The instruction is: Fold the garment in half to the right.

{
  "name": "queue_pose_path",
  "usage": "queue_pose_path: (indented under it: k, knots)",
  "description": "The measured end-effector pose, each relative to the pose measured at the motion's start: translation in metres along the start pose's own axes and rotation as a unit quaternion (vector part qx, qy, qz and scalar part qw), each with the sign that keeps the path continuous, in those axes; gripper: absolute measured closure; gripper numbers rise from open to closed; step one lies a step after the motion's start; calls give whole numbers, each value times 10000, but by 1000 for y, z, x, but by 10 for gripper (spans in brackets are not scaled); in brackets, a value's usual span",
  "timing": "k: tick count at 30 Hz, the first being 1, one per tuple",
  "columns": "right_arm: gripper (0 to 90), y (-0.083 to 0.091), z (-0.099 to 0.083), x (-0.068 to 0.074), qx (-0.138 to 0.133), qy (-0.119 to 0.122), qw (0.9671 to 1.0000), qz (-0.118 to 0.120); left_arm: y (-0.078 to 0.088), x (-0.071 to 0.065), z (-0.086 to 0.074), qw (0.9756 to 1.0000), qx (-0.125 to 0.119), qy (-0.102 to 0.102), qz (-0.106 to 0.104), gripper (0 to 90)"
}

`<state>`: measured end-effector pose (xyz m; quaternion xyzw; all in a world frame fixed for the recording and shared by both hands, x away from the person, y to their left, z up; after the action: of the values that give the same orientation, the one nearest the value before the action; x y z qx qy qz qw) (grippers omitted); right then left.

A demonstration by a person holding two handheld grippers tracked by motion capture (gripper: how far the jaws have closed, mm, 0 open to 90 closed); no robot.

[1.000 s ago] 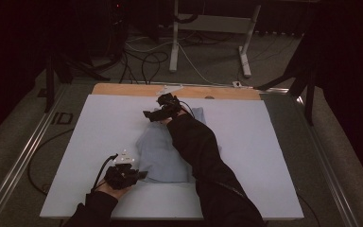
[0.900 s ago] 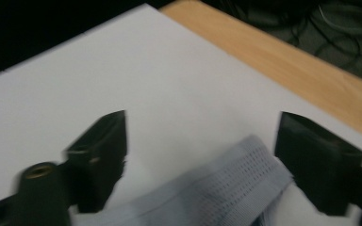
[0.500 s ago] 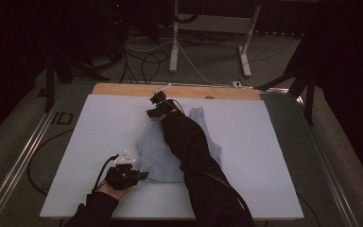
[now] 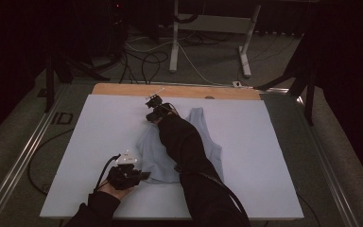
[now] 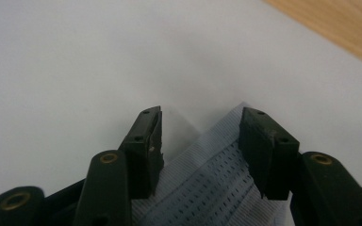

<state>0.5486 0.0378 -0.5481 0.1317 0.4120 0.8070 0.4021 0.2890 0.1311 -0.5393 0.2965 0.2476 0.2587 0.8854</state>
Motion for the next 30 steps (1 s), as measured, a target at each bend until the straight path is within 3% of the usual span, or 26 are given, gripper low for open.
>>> queue_pose_path:
  k: [4,7,9,15,22,30]
  knots:
    - [517,-2,-1,2,95,144,9998,-67,0,0,0,10000,19,-6,-5,862]
    - [624,-1,0,1,169,287,9994,-56,-1,-1,0,10000,21,-12,-12,862]
    - [696,0,-2,0,173,243,9995,-68,-1,-1,0,10000,33,-13,-13,862]
    - [828,1,-2,0,233,413,9986,-217,-3,0,-1,10000,38,13,-1,862]
    - [855,4,0,1,214,486,9982,-271,-3,1,-2,10000,41,51,-26,862]
    - [859,26,12,-5,-145,519,9984,-176,0,-2,0,10000,-17,15,-17,863]
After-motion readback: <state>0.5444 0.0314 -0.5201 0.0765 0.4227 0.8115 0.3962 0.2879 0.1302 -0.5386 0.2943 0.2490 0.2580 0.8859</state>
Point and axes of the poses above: each handheld gripper's, and its own axes: y roughly backward along the jaws, z roughly out of its top, x roughly to its left, the point moved 4 cm from there along -y, roughly forward along the jaws, and after that the axes turned 5 degrees about -z, right-handed, at the moved point
